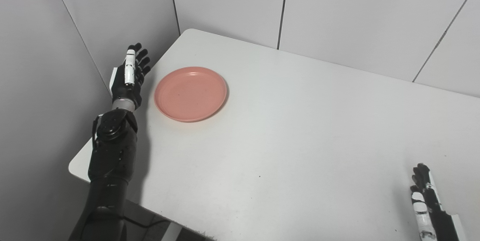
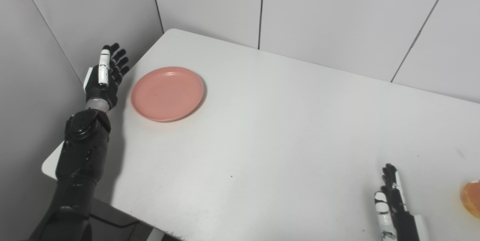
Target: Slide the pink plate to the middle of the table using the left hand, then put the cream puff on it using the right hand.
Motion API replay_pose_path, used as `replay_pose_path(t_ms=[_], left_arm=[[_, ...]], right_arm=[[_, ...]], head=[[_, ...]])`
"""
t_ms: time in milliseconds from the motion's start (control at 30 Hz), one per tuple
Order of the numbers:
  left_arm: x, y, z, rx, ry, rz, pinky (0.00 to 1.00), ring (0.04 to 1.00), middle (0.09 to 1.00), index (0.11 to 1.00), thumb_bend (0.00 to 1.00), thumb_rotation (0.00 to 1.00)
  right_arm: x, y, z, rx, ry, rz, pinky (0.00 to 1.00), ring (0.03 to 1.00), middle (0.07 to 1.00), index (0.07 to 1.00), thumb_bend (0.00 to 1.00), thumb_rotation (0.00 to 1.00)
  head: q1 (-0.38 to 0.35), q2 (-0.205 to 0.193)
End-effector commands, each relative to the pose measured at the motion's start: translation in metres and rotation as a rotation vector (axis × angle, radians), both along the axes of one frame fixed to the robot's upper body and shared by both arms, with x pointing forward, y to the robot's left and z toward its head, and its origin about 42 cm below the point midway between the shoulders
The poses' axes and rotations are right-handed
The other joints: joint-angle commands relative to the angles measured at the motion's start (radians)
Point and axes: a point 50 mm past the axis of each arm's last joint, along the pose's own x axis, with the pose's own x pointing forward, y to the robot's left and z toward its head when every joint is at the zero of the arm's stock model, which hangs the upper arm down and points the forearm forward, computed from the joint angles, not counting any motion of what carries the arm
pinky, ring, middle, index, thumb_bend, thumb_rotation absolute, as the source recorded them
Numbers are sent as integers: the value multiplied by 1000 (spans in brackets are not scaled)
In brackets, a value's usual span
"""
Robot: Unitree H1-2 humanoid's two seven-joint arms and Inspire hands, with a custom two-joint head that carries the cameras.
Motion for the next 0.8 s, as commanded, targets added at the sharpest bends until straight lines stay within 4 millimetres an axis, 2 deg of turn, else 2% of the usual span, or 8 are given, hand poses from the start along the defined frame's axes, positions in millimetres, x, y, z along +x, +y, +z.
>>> replay_pose_path(t_ms=[0, 233, 767], left_arm=[[7, 11, 25, 54, -95, 1, 923, 919, 913, 893, 375, 1000], [8, 12, 17, 22, -88, -9, 921, 924, 914, 904, 365, 1000], [19, -2, -10, -22, -36, -58, 926, 925, 925, 905, 395, 1000]], right_arm=[[-1, -3, 6, 3, -26, -3, 1000, 1000, 1000, 1000, 0, 1000], [-1, -2, 7, 8, -13, -9, 1000, 1000, 1000, 1000, 0, 1000], [0, -1, 9, 8, -14, -4, 1000, 1000, 1000, 1000, 0, 1000]], head=[[2, 2], [2, 3], [-5, 9]])
